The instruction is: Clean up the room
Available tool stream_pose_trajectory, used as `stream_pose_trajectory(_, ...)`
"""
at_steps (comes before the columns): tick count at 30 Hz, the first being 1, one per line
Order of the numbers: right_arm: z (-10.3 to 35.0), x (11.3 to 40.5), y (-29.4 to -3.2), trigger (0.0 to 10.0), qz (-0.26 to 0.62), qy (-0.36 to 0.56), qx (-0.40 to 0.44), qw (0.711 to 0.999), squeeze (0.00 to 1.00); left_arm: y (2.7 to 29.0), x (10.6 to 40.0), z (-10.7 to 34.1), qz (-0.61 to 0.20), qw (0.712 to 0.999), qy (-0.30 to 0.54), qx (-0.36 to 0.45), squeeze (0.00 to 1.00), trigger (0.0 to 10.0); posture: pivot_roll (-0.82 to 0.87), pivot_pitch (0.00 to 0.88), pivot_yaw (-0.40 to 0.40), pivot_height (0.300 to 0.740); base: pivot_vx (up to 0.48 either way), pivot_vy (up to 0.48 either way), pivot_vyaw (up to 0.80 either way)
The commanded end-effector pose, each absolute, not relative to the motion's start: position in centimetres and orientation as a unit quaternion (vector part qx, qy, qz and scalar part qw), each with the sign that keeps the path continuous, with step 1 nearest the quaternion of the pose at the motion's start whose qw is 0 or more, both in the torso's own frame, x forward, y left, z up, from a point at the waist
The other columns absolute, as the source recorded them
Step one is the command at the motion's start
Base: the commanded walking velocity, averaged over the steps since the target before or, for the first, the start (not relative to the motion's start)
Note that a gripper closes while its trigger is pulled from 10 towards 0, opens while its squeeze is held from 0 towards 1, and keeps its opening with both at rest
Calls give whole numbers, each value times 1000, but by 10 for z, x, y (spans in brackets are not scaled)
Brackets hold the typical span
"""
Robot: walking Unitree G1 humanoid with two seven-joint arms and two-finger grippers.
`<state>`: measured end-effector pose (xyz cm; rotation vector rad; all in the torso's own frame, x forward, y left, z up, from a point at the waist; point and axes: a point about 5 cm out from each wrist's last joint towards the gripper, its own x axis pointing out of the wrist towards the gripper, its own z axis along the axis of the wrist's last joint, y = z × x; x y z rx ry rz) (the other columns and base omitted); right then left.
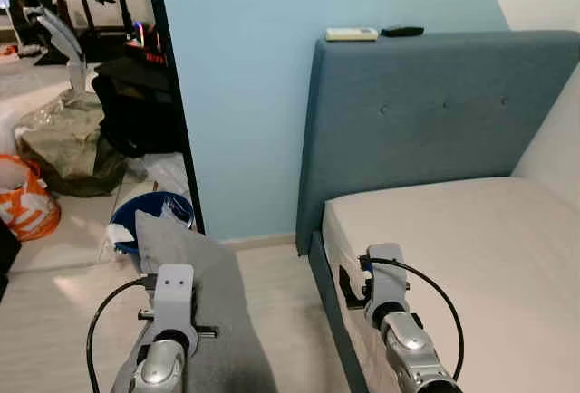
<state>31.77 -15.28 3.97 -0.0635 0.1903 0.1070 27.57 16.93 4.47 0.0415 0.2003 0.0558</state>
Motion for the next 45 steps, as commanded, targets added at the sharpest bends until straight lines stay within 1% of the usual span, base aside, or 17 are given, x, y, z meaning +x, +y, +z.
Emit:
stream_pose_trajectory(1, 35, 314, -155, 10000, 49, 104, -25, 993, 0, 170, 280, 54, 28, 997, 75, 24, 0, 10000, 50, 97, -31, 740, 345, 0, 0)
stream_pose_trajectory(45, 35, 314, -155, 10000, 50, 104, -24, 993, 0, 169, 281, 54, 23, 997, 74, 23, 0, 10000, 49, 77, -30, 740, 346, 0, 0)
